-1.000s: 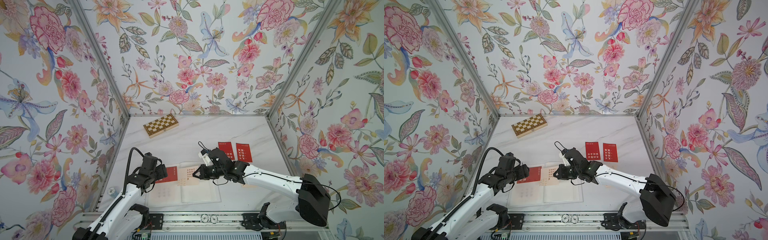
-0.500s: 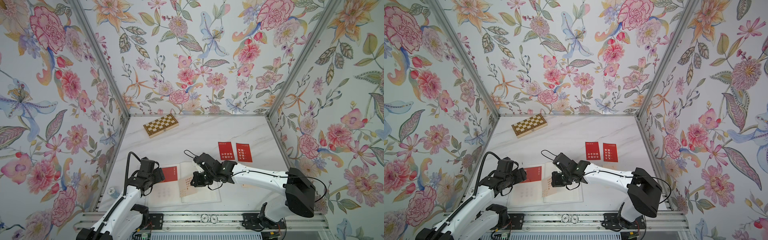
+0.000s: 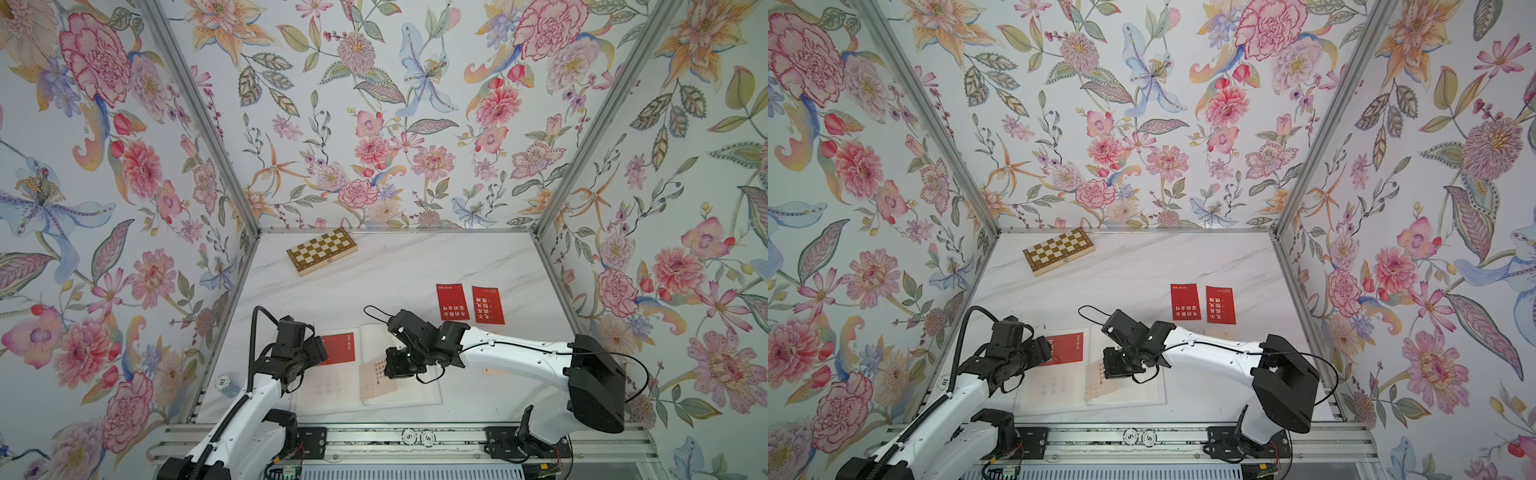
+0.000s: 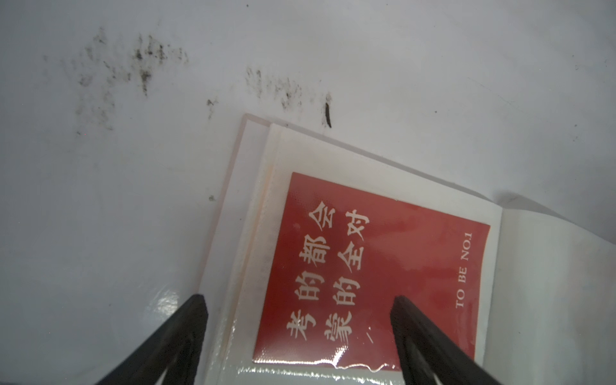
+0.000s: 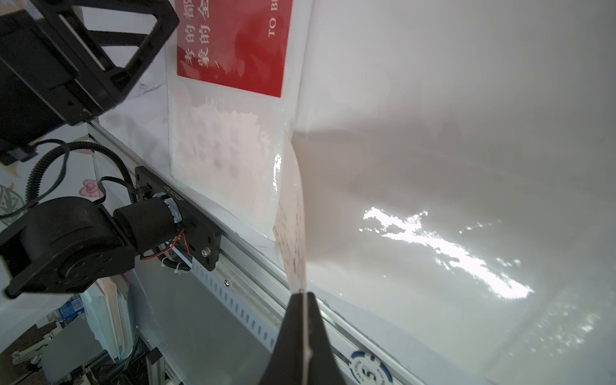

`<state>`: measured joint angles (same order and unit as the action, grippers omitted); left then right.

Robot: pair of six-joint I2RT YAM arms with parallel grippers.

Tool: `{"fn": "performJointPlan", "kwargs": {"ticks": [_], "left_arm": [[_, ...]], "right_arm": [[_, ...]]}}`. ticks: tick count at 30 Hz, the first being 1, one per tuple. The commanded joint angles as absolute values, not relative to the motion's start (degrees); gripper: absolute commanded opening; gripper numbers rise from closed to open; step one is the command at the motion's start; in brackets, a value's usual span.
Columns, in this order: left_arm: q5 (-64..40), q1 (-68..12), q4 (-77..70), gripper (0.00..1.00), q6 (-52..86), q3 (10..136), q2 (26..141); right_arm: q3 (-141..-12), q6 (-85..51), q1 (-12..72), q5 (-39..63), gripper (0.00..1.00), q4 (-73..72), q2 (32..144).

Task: Place the photos into the photo albums
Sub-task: Insert the photo into the photo album.

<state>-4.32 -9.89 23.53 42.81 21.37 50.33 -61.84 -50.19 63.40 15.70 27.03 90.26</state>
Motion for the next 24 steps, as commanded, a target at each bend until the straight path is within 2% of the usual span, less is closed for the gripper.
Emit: {"fn": "performJointPlan", "kwargs": {"ticks": [1, 24], "left_arm": [[-5.5, -8.9, 22.3, 0.85, 41.3, 20.3, 49.8], [-8.7, -7.8, 21.1, 0.85, 39.7, 19.6, 50.7]], "right_arm": [[-63.8, -51.2, 64.3, 14.5, 0.0, 29.0, 91.6], [-62.4, -51.0, 63.3, 15.4, 0.0, 23.8, 95.9]]}}
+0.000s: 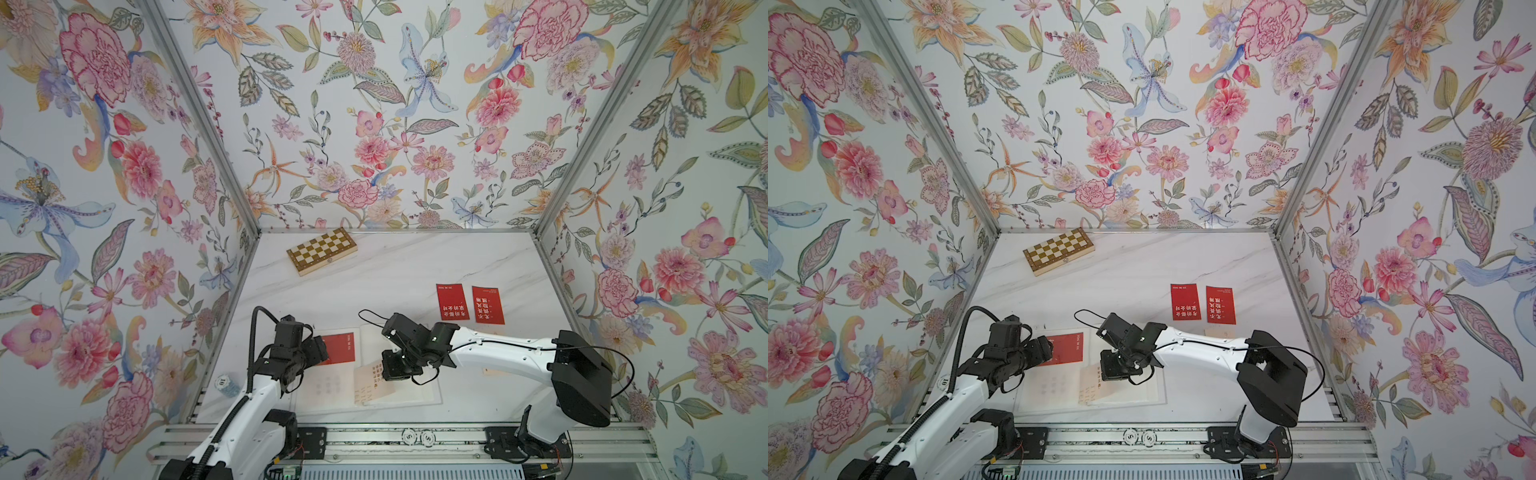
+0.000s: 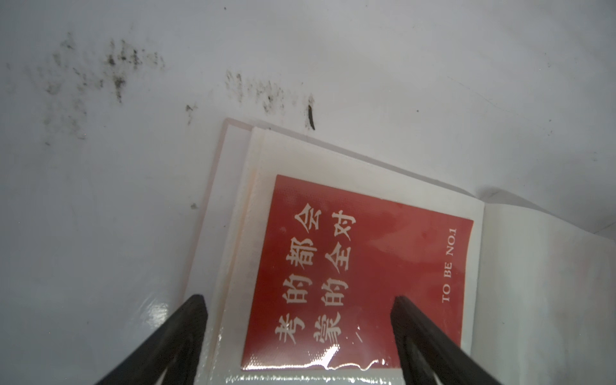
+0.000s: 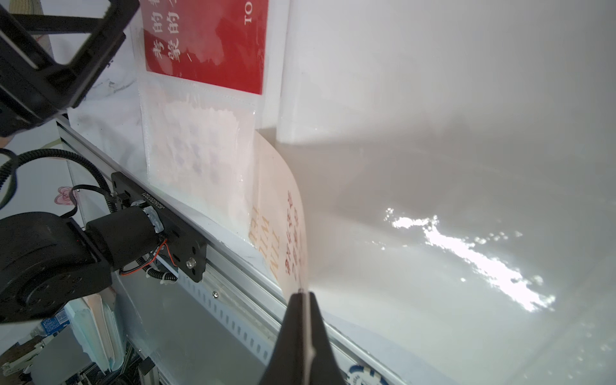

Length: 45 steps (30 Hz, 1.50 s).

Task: Place the photos into the photo albums
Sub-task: Insert the photo into the photo album.

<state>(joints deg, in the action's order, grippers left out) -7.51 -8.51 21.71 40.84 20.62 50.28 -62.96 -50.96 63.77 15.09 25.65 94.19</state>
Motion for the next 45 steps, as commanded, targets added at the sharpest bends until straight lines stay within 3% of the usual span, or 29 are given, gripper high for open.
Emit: {"fn": "performJointPlan", "kwargs": {"ticks": [1, 9, 16, 21, 30, 45], "left_arm": [[-9.1, -7.8, 21.0, 0.85, 39.8, 19.6, 50.7], [-9.7, -7.8, 21.1, 0.85, 39.6, 19.5, 50.7], [-10.0, -7.7, 21.2, 0.85, 39.4, 19.1, 50.7], [-10.0, -7.6, 21.0, 0.85, 39.5, 19.3, 51.0], [-9.9, -7.6, 21.1, 0.85, 39.5, 19.2, 50.8], [-10.2, -7.6, 21.2, 0.85, 39.3, 19.2, 50.4]], "right_arm": [[-62.4, -50.7, 63.3, 16.0, 0.0, 22.9, 96.6], [-66.1, -49.1, 63.2, 19.8, 0.01, 20.6, 102.9], [-67.7, -48.2, 63.0, 21.4, 0.3, 20.6, 105.0], [-64.5, -48.4, 61.8, 20.7, 0.4, 20.9, 102.0], [-64.4, -47.5, 63.1, 20.0, 0.38, 23.4, 100.5], [-73.1, -45.3, 65.3, 24.6, 0.32, 23.4, 108.5]]}}
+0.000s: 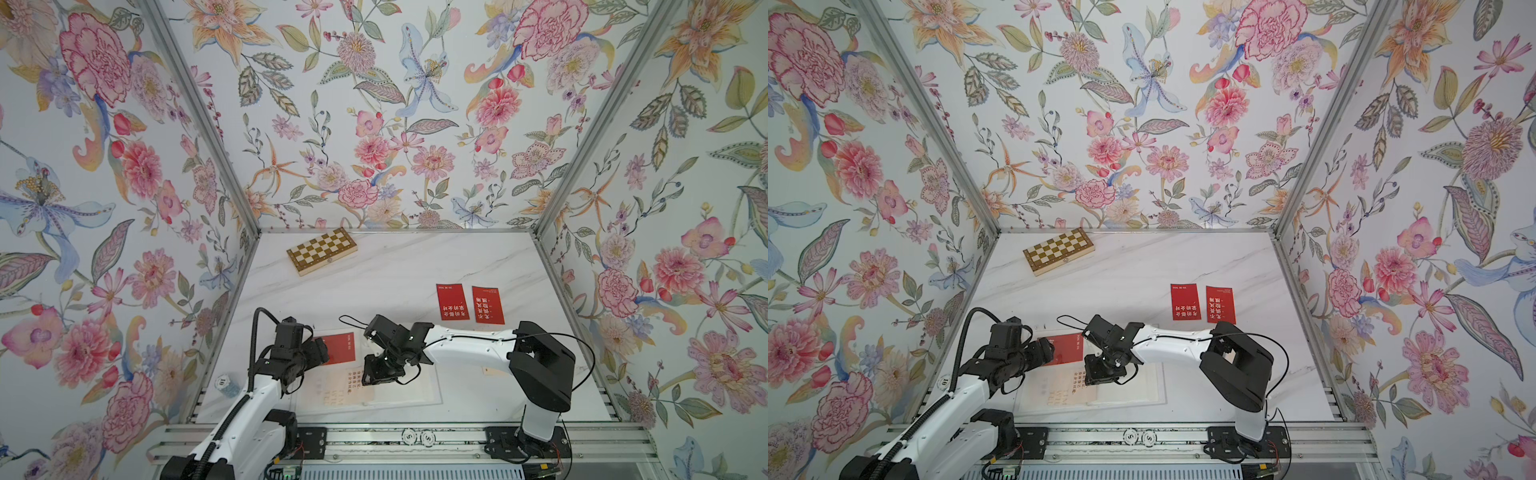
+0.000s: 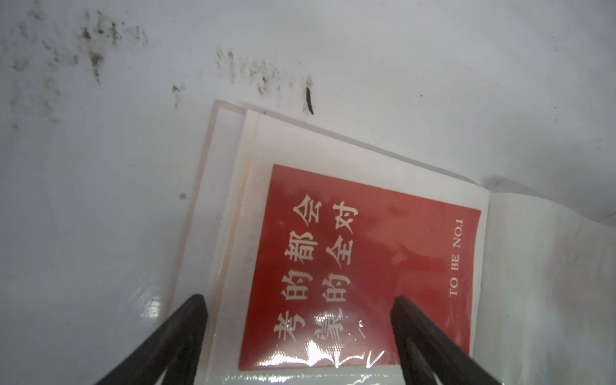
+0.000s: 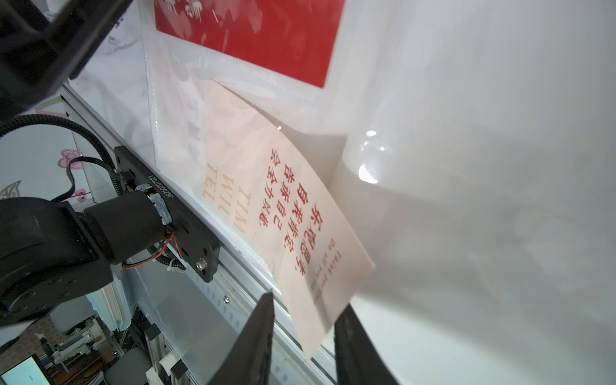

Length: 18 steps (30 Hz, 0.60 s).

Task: Place the photos into the photo albums
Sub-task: Insert the photo into the photo album.

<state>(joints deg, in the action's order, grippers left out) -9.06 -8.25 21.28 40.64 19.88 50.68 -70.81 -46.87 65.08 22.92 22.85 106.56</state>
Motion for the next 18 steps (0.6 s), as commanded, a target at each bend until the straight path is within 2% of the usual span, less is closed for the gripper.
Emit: {"fn": "performJointPlan", "kwargs": {"ticks": [1, 18], "left_arm": [[-10.3, -7.6, 21.2, 0.85, 39.4, 19.2, 50.4], [-10.2, -7.6, 21.4, 0.85, 39.3, 19.1, 50.6]], "right_arm": [[-73.9, -45.1, 65.3, 24.8, 0.32, 23.5, 109.2], [-78.9, -43.8, 64.7, 33.0, 0.32, 18.7, 117.5]]}}
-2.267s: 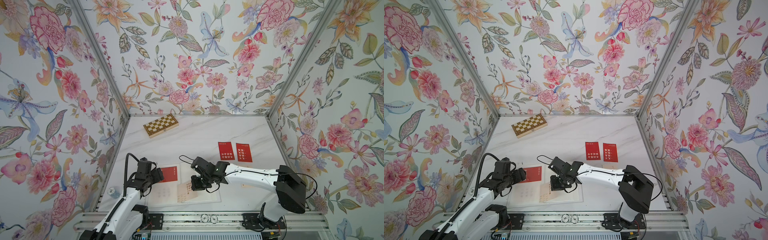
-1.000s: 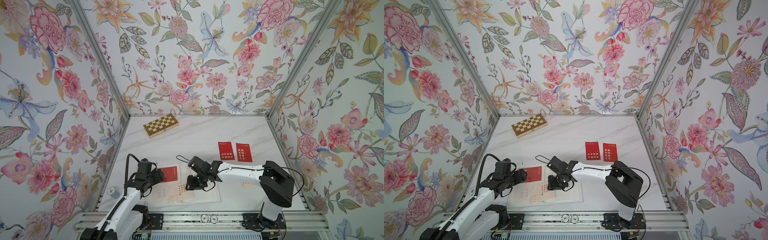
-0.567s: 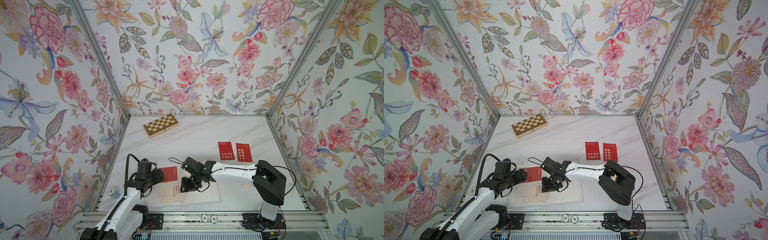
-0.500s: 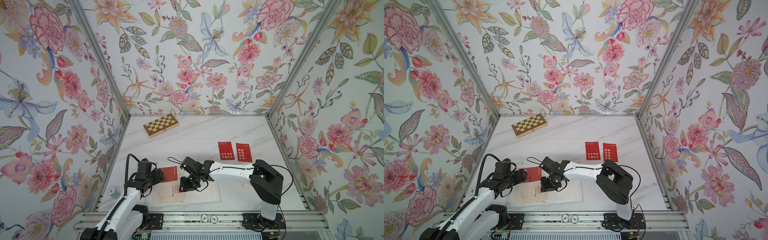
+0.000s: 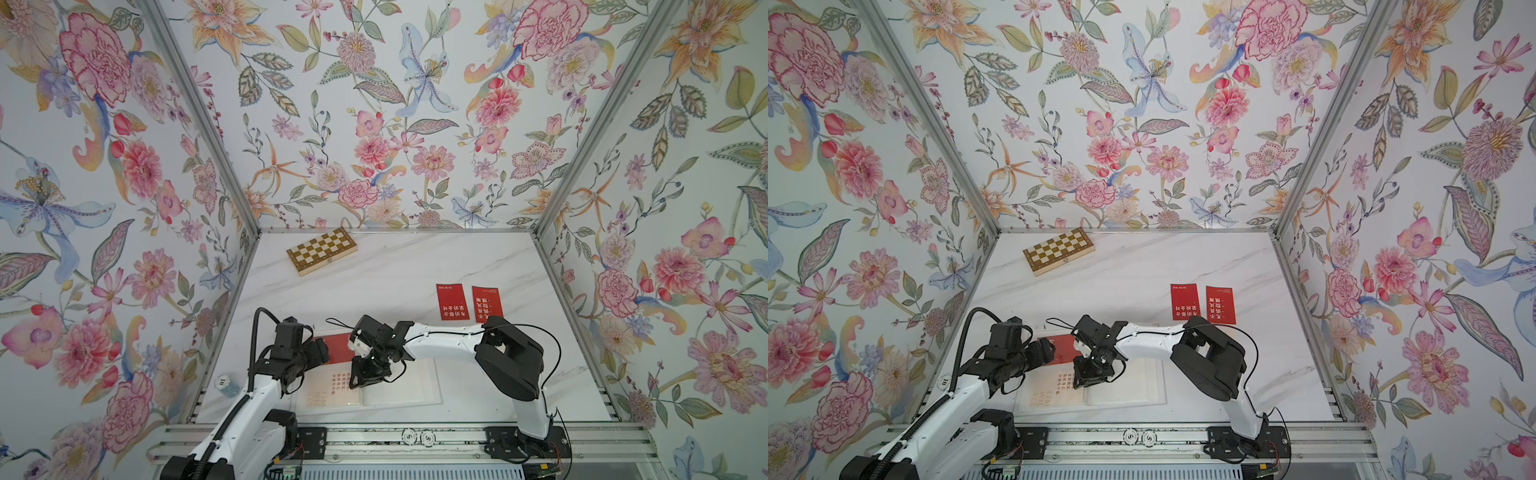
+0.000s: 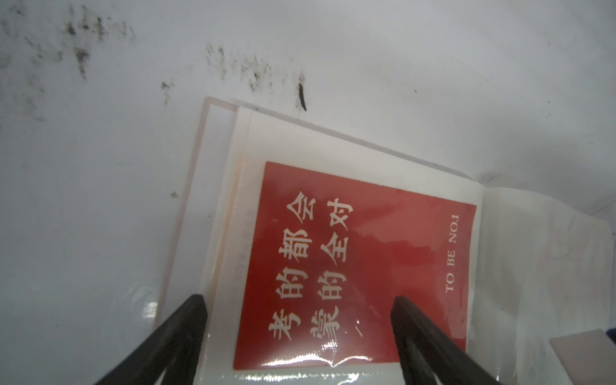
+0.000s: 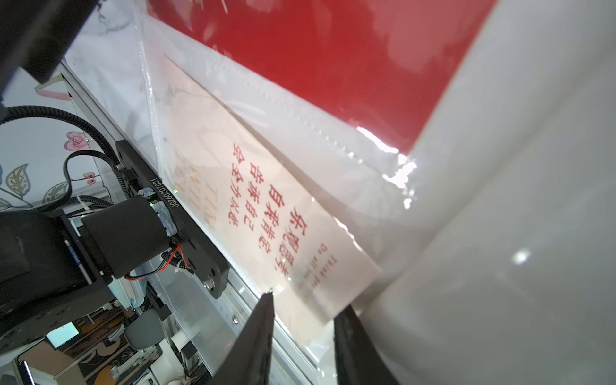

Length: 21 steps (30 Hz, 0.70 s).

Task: Place the photos into the photo albums
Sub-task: Insert the photo into the photo album.

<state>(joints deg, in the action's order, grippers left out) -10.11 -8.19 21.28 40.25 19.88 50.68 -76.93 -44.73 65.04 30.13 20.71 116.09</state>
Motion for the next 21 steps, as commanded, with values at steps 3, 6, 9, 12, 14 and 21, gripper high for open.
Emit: {"fn": "performJointPlan", "kwargs": {"ticks": [3, 6, 9, 12, 14, 21], "left_arm": [[-10.0, -7.6, 21.3, 0.85, 39.4, 19.1, 50.6], [-9.8, -7.6, 21.4, 0.85, 39.3, 19.2, 50.7], [-9.7, -7.6, 21.4, 0.85, 39.4, 19.1, 50.7], [-9.5, -7.6, 21.4, 0.85, 39.2, 19.2, 50.8], [-9.4, -7.6, 21.5, 0.85, 39.2, 19.4, 50.9], [-8.4, -7.6, 23.1, 0.85, 38.2, 21.3, 50.6]], "right_arm": [[-79.5, -43.6, 64.7, 33.6, 0.32, 18.3, 118.3], [-79.6, -43.5, 64.5, 33.5, 0.34, 18.0, 118.4], [-78.9, -43.8, 64.0, 33.4, 0.39, 17.2, 118.5], [-78.2, -43.9, 63.4, 33.3, 0.42, 16.8, 118.4], [-77.1, -44.0, 63.1, 33.1, 0.45, 16.4, 117.8], [-71.6, -43.5, 62.0, 30.7, 0.55, 16.4, 111.8]]}}
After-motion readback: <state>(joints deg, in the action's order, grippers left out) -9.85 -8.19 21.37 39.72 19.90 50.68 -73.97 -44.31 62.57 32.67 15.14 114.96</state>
